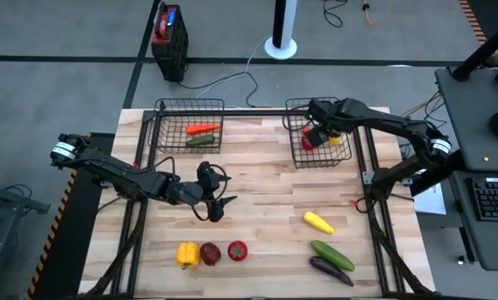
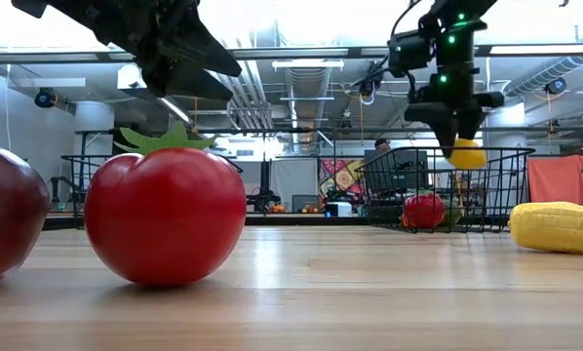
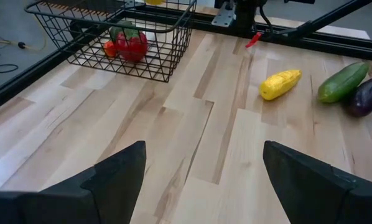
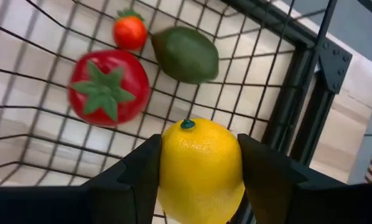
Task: Sort produce into baskets
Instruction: Put the yellow lemon into the right black wire basket
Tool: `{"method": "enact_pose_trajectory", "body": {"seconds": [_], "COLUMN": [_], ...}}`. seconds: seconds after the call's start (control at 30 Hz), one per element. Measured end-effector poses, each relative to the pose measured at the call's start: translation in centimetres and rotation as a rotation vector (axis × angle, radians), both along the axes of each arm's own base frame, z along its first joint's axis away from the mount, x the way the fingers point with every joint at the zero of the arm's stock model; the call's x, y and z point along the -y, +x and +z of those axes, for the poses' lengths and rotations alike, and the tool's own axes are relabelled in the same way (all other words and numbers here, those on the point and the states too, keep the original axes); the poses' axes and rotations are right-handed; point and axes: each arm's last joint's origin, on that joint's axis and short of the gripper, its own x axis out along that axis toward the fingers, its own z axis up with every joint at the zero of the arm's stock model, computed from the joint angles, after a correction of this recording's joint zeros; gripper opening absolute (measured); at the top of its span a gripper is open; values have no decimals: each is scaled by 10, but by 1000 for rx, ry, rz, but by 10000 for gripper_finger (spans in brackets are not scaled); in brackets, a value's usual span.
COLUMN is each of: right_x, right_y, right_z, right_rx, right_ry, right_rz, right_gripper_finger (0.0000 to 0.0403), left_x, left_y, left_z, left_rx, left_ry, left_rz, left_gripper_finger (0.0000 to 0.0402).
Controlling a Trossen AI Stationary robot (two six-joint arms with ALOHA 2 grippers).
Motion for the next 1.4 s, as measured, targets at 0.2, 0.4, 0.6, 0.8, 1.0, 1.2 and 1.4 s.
{"method": "enact_pose_trajectory", "body": {"seconds": [0.2,0.4,0.6,0.8,1.0,1.2,1.4], "right_x": [-1,-2,-1,-1,-1,-1,-1], "right_y": [-3,-4,-4,-4,-4,-3,-3], "right_z": [-8,-16,-21,-22,-22,-21,-21], "right_rx": [-26,-38,-33,-35,-34,-30,-26], "right_ry": [15,22,17,17,17,13,11], "right_rz": [11,21,31,34,34,37,38], "right_gripper_finger": [185,185,185,185,185,185,185], "left_x": [0,0,0,0,0,0,0], "left_y": [0,0,0,0,0,0,0], "left_z": [0,0,0,0,0,0,0], "left_rx": [0,0,0,0,0,-1,-1], "left_ry": [0,0,0,0,0,1,0], "left_rz": [0,1,1,1,1,1,1], "left_gripper_finger": [306,306,306,306,306,306,306]}}
